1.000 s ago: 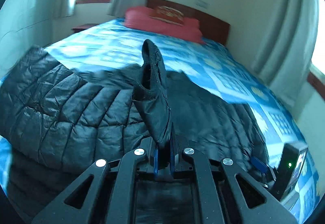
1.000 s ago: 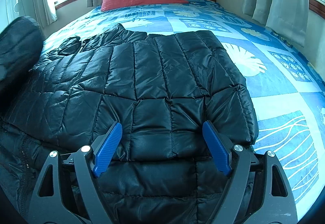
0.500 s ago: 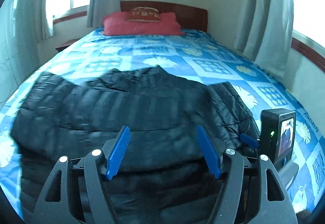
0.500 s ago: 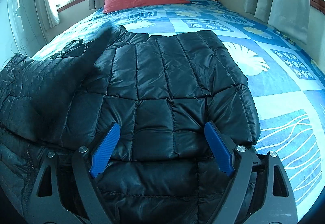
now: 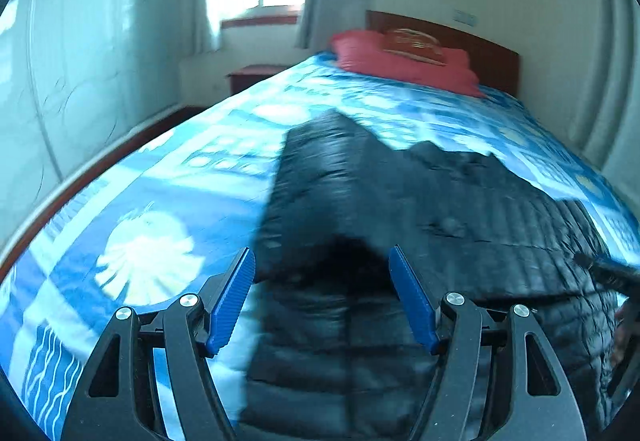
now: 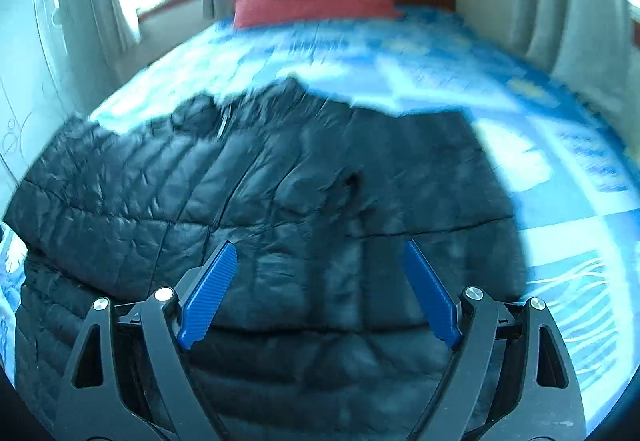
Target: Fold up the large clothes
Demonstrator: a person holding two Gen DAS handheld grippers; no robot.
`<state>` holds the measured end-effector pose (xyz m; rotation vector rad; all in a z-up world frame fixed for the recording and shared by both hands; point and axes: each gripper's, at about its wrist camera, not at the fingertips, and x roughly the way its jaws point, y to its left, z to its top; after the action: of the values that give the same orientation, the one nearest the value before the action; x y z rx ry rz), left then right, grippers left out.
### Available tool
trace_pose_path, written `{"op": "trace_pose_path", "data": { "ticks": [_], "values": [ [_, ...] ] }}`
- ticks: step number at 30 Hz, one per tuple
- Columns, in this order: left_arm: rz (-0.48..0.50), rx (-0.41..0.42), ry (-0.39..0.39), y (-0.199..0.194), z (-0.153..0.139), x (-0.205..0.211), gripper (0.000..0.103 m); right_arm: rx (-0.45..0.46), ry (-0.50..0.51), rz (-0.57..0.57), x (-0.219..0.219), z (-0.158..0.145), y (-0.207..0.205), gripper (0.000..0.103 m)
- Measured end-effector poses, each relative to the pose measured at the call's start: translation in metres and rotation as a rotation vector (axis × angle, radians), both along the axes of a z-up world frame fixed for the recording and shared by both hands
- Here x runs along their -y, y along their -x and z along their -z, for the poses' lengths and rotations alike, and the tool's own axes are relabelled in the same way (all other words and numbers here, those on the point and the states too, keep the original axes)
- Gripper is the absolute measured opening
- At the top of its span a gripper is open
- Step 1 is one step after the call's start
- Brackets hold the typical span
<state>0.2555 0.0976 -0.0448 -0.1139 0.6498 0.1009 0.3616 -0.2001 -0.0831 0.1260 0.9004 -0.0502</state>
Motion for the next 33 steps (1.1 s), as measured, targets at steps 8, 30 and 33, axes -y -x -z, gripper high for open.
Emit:
{"op": "trace_pose_path", "data": {
  "ticks": [8, 30, 33],
  "values": [
    [-0.006, -0.008, -0.023, -0.011, 0.007, -0.017, 0.069, 0.094, 0.098, 0.002, -0.008, -0.026, 0.005, 0.017],
    [-0.044, -0.211, -0.151, -0.077, 0.051, -0.007, 0.07, -0.011, 0.056, 0.102, 0.067, 0.003, 0.003, 0.044],
    [-0.066, -0.139, -0.195, -0.055, 0.026, -0.005, 0.07, 0.113, 0.095, 0.107, 0.049, -0.026, 0.018, 0.069]
  ]
}}
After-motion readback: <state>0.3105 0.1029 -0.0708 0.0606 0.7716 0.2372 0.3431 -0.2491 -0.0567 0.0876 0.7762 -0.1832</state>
